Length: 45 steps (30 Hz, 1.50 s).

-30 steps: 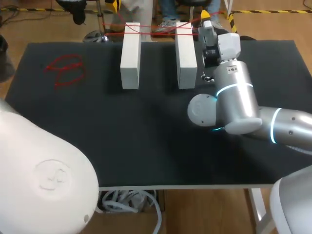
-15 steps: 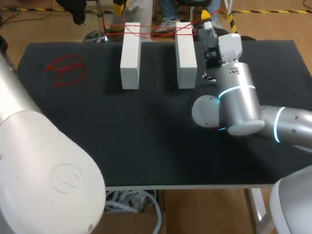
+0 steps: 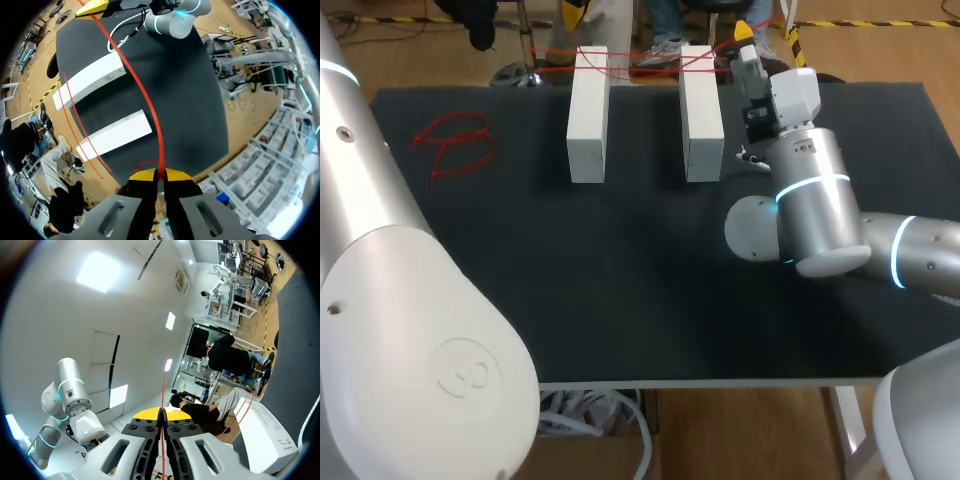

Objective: Grab the tape and strap the tape.

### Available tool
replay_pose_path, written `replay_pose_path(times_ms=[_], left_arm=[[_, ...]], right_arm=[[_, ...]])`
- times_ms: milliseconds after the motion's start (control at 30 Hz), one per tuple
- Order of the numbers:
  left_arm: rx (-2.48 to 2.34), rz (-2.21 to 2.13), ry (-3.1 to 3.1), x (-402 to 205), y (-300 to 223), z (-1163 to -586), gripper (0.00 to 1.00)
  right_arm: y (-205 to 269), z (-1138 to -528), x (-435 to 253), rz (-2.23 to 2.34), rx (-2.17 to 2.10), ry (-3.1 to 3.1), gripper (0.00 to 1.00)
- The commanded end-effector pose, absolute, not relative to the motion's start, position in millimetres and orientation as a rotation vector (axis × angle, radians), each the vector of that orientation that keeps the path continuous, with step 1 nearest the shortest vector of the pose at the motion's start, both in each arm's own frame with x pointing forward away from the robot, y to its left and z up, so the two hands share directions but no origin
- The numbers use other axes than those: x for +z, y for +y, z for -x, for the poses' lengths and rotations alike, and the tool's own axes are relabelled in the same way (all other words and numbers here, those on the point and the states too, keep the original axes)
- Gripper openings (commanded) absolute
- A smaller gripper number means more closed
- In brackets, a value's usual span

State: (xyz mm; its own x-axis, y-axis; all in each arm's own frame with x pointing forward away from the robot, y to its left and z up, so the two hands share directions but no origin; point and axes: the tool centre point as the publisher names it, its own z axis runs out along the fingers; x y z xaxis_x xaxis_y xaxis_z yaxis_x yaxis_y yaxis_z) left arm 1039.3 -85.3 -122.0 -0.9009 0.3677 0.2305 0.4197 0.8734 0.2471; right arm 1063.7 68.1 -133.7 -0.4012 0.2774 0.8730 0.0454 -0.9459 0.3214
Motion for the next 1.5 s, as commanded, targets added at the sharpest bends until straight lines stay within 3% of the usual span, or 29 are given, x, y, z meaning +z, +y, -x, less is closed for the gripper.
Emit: replay_pose_path(times_ms=[33, 433, 1500], left_arm=[[-0.460, 0.554, -2.791, -123, -88, -1042, 0.00], [-0.395, 0.338, -2.884, -118, -83, -1042, 0.00], [-0.255, 0.239, -2.937, -113, -109, -1039, 0.00]], right_arm=[[64, -1064, -131, -1.629, 2.472, 0.478, 0.00], [62, -1063, -127, -1.563, 2.468, 0.547, 0.00], [48, -1061, -127, -1.471, 2.426, 0.704, 0.00]])
